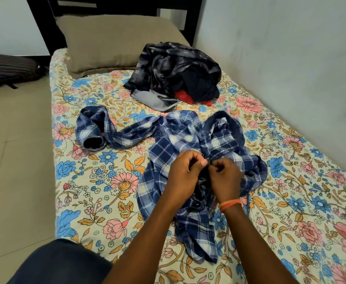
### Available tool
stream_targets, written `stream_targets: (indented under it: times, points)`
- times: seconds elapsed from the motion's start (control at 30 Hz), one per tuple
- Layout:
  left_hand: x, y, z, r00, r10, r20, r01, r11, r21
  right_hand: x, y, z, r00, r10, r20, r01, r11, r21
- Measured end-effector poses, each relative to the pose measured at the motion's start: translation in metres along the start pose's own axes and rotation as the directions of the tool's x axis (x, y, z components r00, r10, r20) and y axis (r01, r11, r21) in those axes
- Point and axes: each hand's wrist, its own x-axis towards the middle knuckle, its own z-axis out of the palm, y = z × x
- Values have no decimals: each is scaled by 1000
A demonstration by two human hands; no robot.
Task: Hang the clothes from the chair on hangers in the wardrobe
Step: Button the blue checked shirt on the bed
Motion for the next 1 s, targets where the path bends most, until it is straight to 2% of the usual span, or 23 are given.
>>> stream_targets:
  times: [0.07, 0.1, 0.13, 0.17, 0.23, 0.3, 0.37, 0.43, 0.57, 0.67, 0.73, 0.83, 1.0]
  points:
    - [-8, -6, 1, 996, -33, -87, 34, 999, 5, -3, -8, -3, 975, 214, -68, -188, 944, 272]
    - [-11, -11, 3, 991, -56, -121, 58, 998, 8, -8, -12, -5, 958, 267, -106, -208, 900, 382]
    - [-13, -15, 6, 987, -75, -140, 77, 997, 10, -15, -18, -8, 956, 251, -152, -170, 895, 412]
    - [-15, -19, 9, 986, -78, -147, 82, 996, 21, -24, -22, -9, 966, 170, -194, -86, 922, 379]
    - [-18, -24, 14, 989, -39, -140, 50, 996, 71, -41, -24, -11, 974, -94, -208, 145, 959, 245]
    - [-20, -27, 17, 993, -23, -119, 33, 996, 82, -50, -15, -8, 939, -294, -180, 314, 945, 95]
    - [-23, -29, 18, 995, -48, -92, 49, 999, 10, -54, -8, -7, 913, -370, -169, 379, 925, 18]
    - [-25, -27, 15, 994, -84, -69, 80, 995, -60, -55, -6, -7, 906, -394, -157, 401, 916, 15]
    - [-24, -31, 12, 993, -112, -29, 109, 992, -67, -55, -2, -8, 908, -402, -120, 410, 911, 51]
    - [-22, -33, 13, 990, -139, -24, 135, 985, -109, -59, -2, -11, 947, -309, -85, 319, 933, 167]
    - [-21, -33, 12, 987, -152, -56, 143, 981, -129, -61, -3, -15, 987, -157, -19, 155, 939, 306]
    - [-21, -34, 11, 981, -168, -102, 155, 981, -120, -56, -2, -19, 995, 22, 101, -64, 899, 434]
    - [-24, -29, 10, 972, -214, -101, 191, 961, -200, -54, -1, -20, 987, 82, 141, -138, 883, 449]
